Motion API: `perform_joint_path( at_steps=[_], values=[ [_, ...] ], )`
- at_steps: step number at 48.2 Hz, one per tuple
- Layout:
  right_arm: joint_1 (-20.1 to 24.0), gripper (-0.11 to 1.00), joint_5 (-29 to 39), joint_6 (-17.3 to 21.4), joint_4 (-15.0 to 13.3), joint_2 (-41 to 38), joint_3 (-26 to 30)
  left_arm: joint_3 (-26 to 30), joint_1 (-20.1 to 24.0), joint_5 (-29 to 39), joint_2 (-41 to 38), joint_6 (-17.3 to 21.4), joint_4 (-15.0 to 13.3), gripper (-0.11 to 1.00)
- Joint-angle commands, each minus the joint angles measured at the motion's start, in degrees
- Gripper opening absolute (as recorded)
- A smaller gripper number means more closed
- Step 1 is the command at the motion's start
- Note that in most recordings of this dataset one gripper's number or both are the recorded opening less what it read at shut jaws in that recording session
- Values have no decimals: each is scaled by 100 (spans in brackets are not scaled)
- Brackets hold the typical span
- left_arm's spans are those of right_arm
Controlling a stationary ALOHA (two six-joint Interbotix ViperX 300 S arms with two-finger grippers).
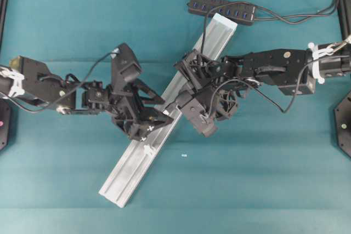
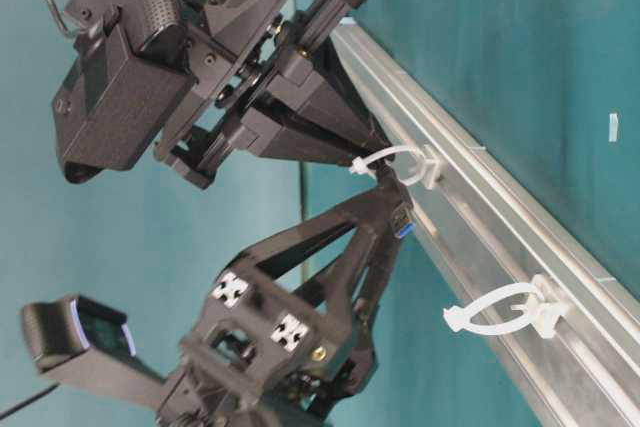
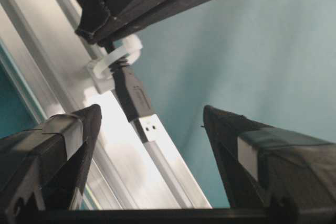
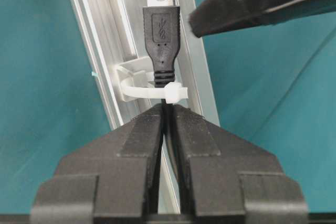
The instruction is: Pass the USB cable through three rings with both arms.
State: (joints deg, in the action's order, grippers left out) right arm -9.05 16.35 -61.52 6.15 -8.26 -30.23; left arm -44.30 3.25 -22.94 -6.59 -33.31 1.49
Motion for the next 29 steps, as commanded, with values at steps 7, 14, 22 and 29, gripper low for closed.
perform_joint_path(
  at_steps=[7,14,22,29],
  values=[
    [-18,9,-44,141,26,9,62,211,9,-44,-62,0,18,86],
    [-18,9,-35,141,26,9,62,220,26,-44,-141,0,18,86],
    [-18,9,-44,141,26,18,44,229,18,-53,-141,0,9,85],
    [-18,9,-35,141,18,18,44,281,26,-88,-158,0,18,79]
  ],
)
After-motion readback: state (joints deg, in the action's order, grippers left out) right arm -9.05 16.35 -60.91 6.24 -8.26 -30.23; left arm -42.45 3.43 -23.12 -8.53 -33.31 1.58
